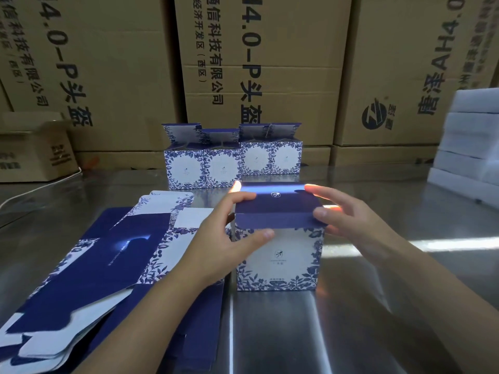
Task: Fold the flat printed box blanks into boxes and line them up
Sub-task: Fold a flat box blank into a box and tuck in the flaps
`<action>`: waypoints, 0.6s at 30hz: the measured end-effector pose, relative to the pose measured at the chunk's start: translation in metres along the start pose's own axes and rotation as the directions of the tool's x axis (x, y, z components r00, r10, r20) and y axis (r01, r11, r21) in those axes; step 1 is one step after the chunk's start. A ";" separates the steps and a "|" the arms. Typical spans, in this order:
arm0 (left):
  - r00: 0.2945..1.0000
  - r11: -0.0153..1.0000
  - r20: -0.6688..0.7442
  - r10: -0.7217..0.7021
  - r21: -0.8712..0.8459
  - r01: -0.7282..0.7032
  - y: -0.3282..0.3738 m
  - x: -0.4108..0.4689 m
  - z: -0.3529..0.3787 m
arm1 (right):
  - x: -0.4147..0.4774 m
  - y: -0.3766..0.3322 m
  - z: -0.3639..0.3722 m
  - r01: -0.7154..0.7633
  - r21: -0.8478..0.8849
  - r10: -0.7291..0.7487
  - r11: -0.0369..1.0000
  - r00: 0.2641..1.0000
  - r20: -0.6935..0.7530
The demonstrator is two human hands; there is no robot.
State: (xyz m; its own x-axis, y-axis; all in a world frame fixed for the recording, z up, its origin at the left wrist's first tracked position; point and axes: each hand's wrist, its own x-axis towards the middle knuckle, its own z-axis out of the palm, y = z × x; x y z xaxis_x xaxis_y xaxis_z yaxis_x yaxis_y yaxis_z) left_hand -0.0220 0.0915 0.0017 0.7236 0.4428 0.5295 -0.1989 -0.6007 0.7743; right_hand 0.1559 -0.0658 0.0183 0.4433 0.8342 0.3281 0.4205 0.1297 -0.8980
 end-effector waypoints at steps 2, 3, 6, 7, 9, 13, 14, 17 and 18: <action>1.000 1.000 0.021 0.018 -0.002 -0.018 0.001 -0.001 -0.001 | -0.001 -0.002 0.001 0.004 -0.010 -0.005 1.000 1.000 -0.013; 0.999 1.000 0.033 0.018 -0.006 -0.017 0.001 -0.001 -0.002 | -0.001 -0.002 0.001 0.006 -0.012 -0.006 1.000 1.000 -0.020; 0.999 1.000 0.029 -0.018 -0.004 0.018 0.002 0.000 -0.002 | -0.002 -0.006 0.004 0.023 -0.025 -0.024 0.999 0.999 -0.026; 1.000 1.000 0.005 -0.030 -0.004 0.030 0.002 0.000 0.000 | -0.002 -0.007 0.005 0.043 -0.026 -0.043 0.999 0.999 -0.031; 0.998 0.999 -0.042 -0.037 -0.020 0.036 0.002 0.001 0.003 | -0.003 -0.009 0.007 0.075 -0.012 -0.076 0.997 0.996 -0.051; 0.996 0.998 -0.091 0.024 0.058 -0.019 0.000 0.002 0.006 | -0.007 -0.013 0.010 0.180 -0.233 -0.203 0.956 0.976 -0.080; 0.993 0.995 -0.096 0.060 0.087 -0.052 0.001 0.002 0.006 | -0.008 -0.014 0.012 0.227 -0.312 -0.262 0.923 0.962 -0.075; 0.986 0.985 -0.092 0.137 0.114 -0.126 0.001 0.003 0.007 | -0.009 -0.014 0.027 0.347 -0.428 -0.410 0.835 0.910 -0.062; 0.985 0.985 -0.089 0.148 0.099 -0.139 0.002 0.003 0.008 | -0.009 -0.013 0.033 0.372 -0.445 -0.442 0.815 0.895 -0.062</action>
State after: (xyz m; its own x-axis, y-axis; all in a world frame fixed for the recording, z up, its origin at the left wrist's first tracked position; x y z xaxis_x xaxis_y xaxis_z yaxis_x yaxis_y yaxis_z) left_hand -0.0152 0.0865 0.0021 0.6242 0.4067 0.6671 -0.2316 -0.7191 0.6551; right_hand 0.1198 -0.0574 0.0177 0.2600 0.6557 0.7088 0.8596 0.1772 -0.4793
